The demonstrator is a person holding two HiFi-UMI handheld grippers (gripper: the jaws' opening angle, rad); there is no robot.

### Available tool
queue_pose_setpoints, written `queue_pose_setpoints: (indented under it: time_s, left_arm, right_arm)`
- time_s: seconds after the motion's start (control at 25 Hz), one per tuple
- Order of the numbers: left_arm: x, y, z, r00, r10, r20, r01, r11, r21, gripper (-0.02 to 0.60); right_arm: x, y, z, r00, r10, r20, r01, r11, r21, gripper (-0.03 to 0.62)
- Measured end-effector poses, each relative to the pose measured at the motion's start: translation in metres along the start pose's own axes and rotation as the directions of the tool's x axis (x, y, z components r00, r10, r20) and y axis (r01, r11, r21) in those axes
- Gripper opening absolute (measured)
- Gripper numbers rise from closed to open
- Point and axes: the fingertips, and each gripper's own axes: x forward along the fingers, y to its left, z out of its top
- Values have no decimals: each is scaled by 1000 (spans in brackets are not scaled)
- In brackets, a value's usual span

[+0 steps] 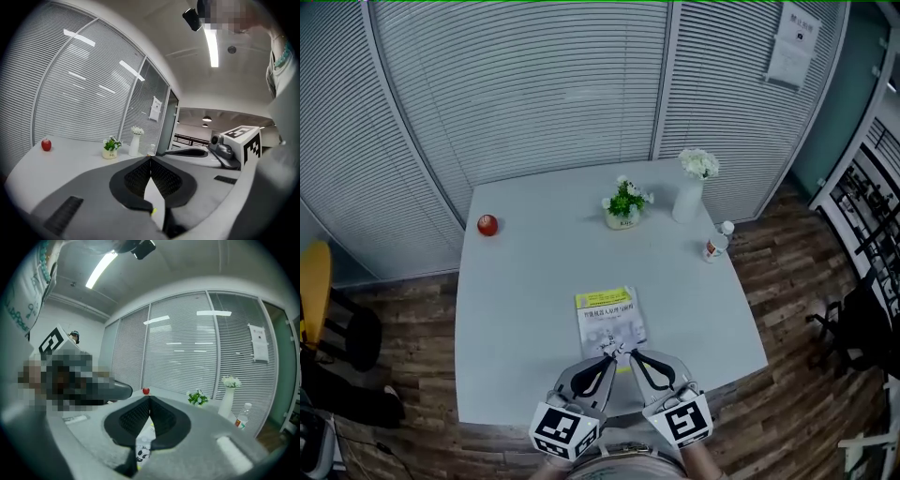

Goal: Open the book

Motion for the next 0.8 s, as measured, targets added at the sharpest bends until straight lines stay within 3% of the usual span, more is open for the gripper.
queue_pose_setpoints:
  time_s: [0.36, 0.8]
  left_arm:
    - [2, 14, -11, 998, -35, -43, 34, 999, -8, 0]
    - [36, 14, -26, 994, -42, -101, 40, 999, -15, 15]
  right_arm:
    - [10, 1, -7, 999, -34, -30, 34, 999, 8, 3]
    - [17, -26, -19, 999, -7, -42, 6, 1000, -1, 3]
